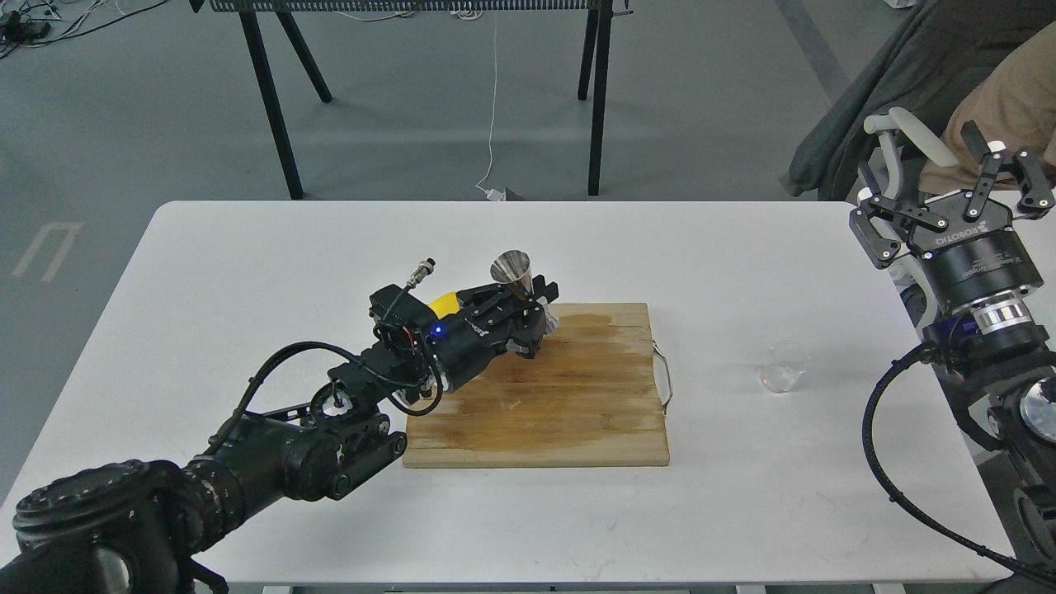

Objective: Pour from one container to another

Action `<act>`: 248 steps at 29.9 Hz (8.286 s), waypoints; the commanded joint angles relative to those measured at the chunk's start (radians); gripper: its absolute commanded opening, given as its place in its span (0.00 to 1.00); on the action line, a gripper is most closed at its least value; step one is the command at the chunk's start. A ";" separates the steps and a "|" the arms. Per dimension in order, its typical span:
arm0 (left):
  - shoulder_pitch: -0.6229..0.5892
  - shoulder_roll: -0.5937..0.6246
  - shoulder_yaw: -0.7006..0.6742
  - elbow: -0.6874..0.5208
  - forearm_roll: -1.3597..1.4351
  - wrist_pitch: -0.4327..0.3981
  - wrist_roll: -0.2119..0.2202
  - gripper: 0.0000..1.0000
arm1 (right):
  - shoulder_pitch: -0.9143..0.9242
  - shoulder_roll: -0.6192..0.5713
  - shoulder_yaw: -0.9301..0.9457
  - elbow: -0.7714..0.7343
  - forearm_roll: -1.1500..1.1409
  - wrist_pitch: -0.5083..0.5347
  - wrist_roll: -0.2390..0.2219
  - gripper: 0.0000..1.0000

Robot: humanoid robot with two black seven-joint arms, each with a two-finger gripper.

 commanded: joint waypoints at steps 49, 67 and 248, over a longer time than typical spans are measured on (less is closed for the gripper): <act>0.081 0.000 0.069 0.008 0.001 0.000 0.000 0.82 | -0.010 0.008 0.000 -0.001 0.000 0.000 0.001 0.99; 0.099 0.000 0.069 0.001 -0.001 0.000 0.000 0.99 | -0.013 0.008 0.003 -0.001 0.000 0.000 0.001 0.99; 0.202 0.631 -0.400 -0.262 -1.768 -0.977 0.000 0.99 | 0.025 0.144 -0.172 -0.058 0.238 -0.977 -0.042 0.98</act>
